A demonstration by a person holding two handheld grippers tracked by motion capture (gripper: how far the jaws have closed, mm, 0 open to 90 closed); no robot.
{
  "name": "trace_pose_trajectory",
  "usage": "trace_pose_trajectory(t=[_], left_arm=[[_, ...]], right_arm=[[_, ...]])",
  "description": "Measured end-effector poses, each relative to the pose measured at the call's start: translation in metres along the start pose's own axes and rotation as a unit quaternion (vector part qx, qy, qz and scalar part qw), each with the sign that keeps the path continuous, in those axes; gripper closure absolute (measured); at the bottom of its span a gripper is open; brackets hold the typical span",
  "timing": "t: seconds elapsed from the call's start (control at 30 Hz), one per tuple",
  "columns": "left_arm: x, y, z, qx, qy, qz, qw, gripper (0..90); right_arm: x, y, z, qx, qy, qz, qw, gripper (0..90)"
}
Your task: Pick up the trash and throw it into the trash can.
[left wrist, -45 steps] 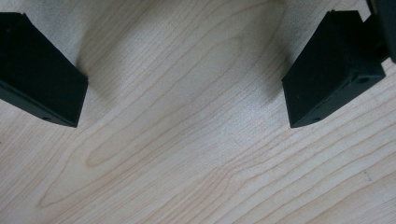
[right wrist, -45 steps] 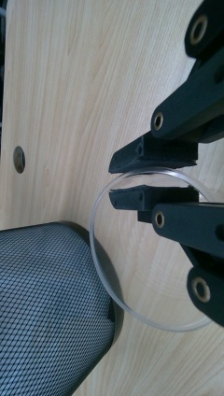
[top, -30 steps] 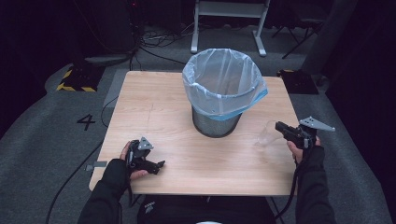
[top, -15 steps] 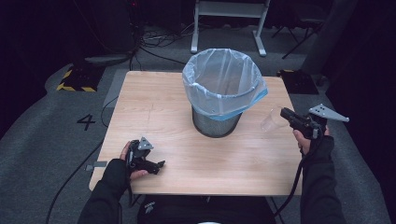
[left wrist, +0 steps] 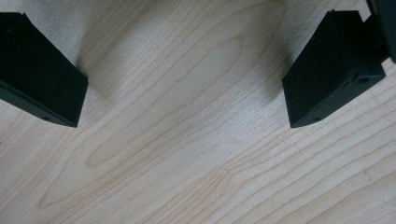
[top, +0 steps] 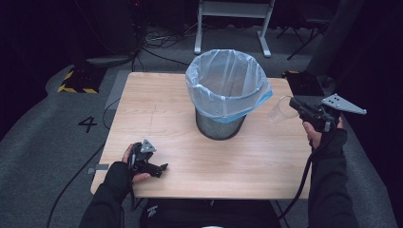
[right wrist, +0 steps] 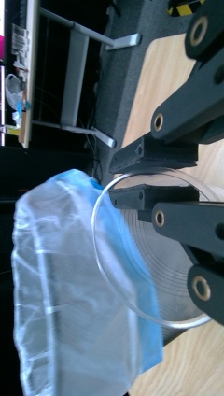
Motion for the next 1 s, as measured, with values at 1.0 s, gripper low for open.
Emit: trace_pose_trajectory(t=[1.0], left_arm=[[0.0,0.0,0.0,-0.001,-0.001,0.0,1.0,0.2]], right_arm=[[0.07,0.02,-0.008,0.0,0.022,0.064,0.9977,82.1]])
Point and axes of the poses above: each handheld gripper's, and its own axes: y roughly backward along the jaws, x roughly out of its top, z roughly to its right, the point moved 9 cm from there along -y, roughly forward along the jaws, and after that the axes turned 5 degrees about y, right-handed, at the moved point
